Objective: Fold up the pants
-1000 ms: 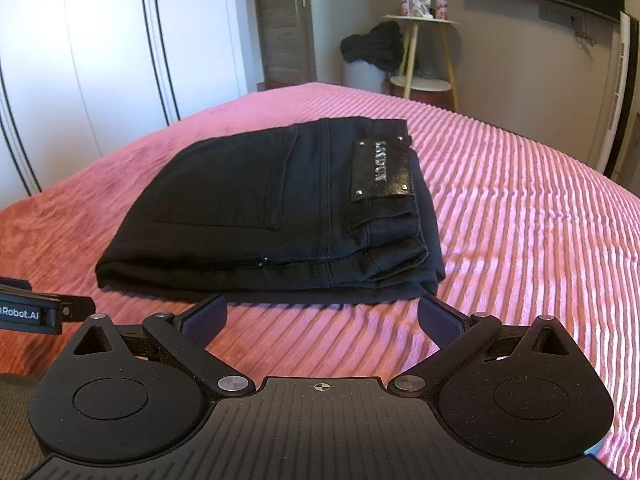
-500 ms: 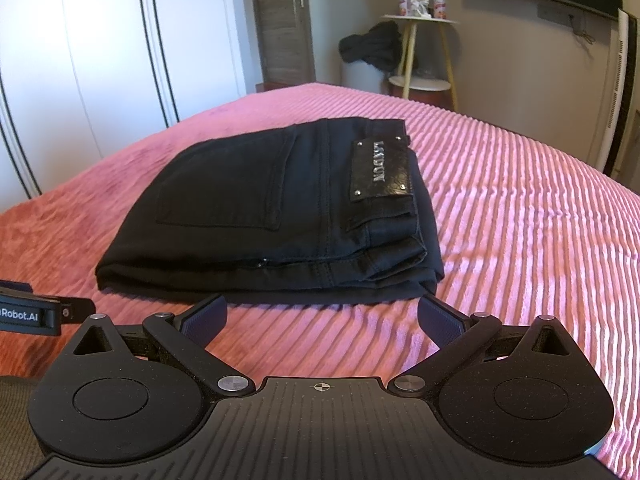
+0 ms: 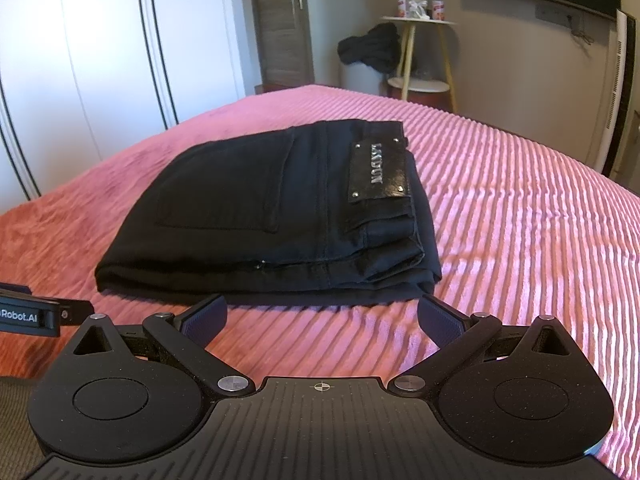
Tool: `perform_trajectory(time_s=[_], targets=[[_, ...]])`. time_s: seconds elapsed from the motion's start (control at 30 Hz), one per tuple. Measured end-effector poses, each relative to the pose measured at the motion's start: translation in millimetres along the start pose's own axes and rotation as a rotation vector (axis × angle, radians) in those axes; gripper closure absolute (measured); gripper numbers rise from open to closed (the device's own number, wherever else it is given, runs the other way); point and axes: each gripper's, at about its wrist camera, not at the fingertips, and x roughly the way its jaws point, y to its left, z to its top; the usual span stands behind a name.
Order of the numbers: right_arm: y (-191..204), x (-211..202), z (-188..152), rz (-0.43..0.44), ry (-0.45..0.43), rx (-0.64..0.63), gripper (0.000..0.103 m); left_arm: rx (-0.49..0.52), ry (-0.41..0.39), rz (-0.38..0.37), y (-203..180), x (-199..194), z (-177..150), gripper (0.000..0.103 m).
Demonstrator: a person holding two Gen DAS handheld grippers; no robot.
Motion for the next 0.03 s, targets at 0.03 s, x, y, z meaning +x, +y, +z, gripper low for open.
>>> perform_trajectory(time_s=[0.03], targets=[[-0.1,-0.1,0.1,-0.001,0.000,0.000,0.000,-0.003,0.002,-0.001,0.3,0.0,0.1,0.004]])
